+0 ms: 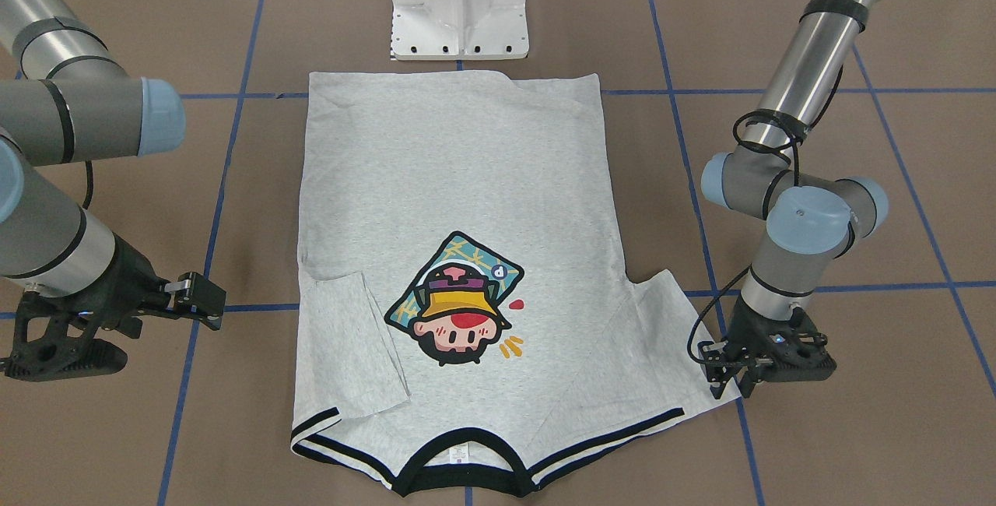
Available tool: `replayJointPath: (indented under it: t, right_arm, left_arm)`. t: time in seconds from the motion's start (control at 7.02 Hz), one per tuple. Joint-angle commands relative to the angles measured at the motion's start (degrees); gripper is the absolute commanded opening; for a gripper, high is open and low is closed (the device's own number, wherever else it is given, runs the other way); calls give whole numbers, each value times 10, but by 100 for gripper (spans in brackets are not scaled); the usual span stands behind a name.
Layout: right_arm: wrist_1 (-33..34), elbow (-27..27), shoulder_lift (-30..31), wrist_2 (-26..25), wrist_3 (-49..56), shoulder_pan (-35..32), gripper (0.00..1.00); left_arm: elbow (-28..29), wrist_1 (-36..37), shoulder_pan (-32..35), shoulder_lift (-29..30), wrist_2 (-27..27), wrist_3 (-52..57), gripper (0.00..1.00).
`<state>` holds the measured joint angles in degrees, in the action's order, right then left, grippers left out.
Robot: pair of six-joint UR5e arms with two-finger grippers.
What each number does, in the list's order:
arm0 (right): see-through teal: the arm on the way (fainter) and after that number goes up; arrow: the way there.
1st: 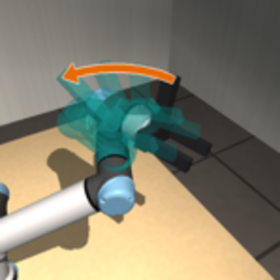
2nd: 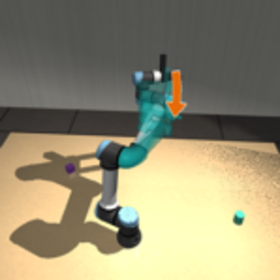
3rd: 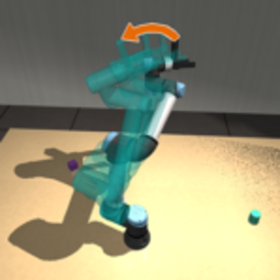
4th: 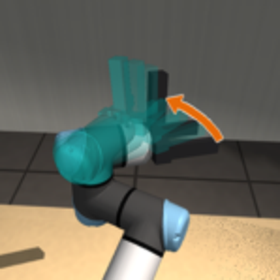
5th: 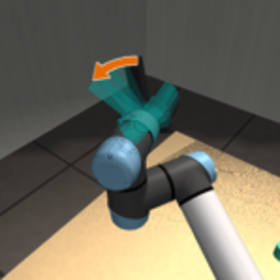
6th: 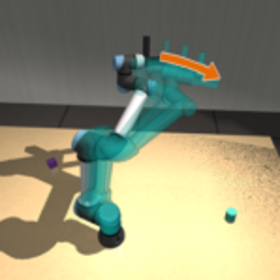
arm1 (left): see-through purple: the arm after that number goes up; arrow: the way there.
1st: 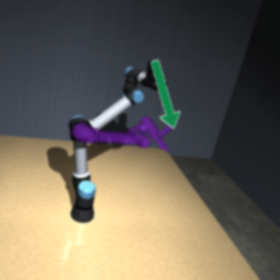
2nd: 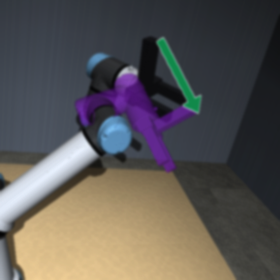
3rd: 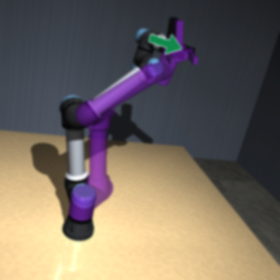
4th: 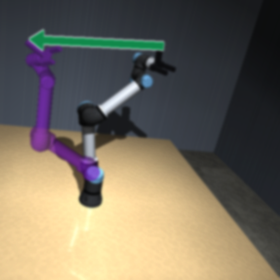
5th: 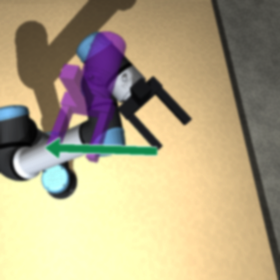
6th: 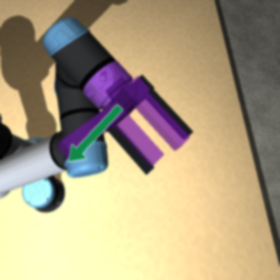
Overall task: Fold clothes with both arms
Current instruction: 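Move the left gripper to the sleeve nearest it at the collar end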
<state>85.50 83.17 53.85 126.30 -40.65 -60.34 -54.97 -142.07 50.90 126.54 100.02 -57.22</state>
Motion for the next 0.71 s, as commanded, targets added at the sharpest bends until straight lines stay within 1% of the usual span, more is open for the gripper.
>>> replayJointPath:
  t: [0.0, 0.43, 0.57]
  right_arm:
    - [-1, 1, 0, 0, -2, 0, 100]
    - [-1, 1, 0, 0, -2, 0, 100]
    - [-1, 1, 0, 0, -2, 0, 100]
  left_arm:
    - [0, 0, 1, -1, 0, 0, 30]
    - [-5, 0, 2, -2, 1, -1, 24]
    - [-6, 0, 1, -2, 1, -1, 18]
